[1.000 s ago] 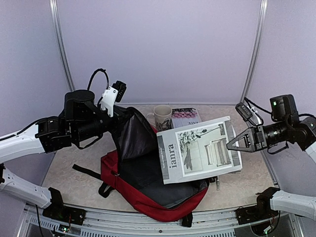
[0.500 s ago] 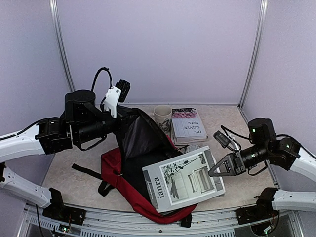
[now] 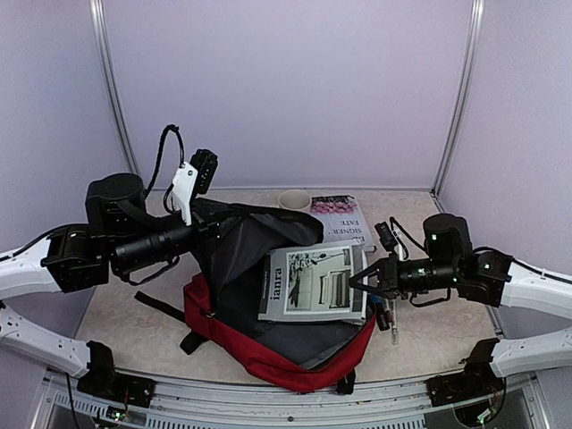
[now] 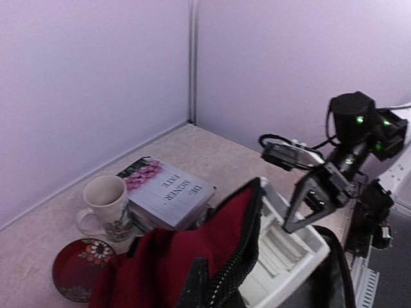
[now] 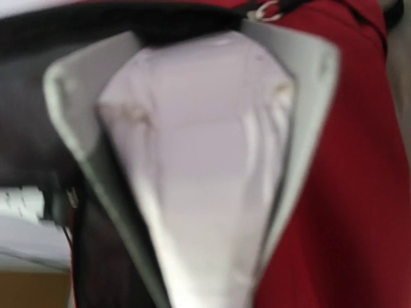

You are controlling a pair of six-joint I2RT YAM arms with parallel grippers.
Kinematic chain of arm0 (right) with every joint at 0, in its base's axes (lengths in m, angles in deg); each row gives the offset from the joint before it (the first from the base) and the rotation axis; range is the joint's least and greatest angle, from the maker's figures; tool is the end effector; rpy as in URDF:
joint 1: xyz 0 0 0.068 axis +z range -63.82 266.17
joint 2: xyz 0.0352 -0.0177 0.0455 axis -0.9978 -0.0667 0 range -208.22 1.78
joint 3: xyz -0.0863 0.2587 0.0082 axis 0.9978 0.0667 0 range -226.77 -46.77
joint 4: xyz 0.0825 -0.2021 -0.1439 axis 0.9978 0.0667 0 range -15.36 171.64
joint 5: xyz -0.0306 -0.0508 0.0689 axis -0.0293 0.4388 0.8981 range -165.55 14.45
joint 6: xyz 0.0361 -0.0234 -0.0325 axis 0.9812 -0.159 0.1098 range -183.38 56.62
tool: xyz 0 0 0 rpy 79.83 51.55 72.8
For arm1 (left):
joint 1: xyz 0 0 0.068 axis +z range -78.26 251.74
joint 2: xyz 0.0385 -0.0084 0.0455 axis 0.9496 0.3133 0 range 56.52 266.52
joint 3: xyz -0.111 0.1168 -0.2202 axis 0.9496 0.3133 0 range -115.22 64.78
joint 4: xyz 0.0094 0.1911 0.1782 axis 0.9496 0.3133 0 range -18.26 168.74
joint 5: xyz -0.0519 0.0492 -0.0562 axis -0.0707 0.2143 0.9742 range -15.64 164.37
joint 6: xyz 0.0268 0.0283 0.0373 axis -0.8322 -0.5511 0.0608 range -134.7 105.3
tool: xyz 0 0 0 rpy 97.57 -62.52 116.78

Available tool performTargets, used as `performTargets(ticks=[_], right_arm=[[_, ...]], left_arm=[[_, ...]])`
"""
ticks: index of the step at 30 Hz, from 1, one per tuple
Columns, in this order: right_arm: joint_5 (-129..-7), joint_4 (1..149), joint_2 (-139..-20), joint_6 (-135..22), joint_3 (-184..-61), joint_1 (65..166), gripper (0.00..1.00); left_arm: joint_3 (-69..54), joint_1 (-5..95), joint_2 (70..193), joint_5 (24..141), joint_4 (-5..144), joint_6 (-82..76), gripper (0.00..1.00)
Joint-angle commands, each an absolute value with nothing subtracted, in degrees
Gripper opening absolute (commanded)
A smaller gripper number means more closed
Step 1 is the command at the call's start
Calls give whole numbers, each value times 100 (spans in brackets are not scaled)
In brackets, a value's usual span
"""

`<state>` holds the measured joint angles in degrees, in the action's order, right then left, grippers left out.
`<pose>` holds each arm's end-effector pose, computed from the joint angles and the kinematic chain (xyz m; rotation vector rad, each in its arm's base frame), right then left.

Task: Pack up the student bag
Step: Place the book in the largest pocket of the bag.

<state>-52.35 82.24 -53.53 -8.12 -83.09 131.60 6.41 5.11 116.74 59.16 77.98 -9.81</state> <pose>0.1418 0.1639 0.2598 -0.0948 2.3502 1.4156 0.1051 -0.2194 0.3795 0.7221 1.6021 -0.6963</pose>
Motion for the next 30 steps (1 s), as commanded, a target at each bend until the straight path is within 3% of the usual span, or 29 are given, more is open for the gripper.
performTargets(ticks=[1, 15, 22, 30], right_arm=[[-6120, 6539, -5987, -117, -8459, 13297, 0], [-6369, 5334, -8371, -10, -9420, 13926, 1], [-6487, 6860, -8795, -1215, -10518, 14290, 43], [-6686, 8958, -7615, -2693, -10701, 14259, 74]], left_arm=[[1199, -38, 11171, 6833, 6630, -1010, 0], [1533, -311, 11339, 6781, 5750, -1370, 0], [1586, 297, 11226, 6399, 5991, -1324, 0], [2171, 956, 10520, 6139, 6501, -1053, 0]])
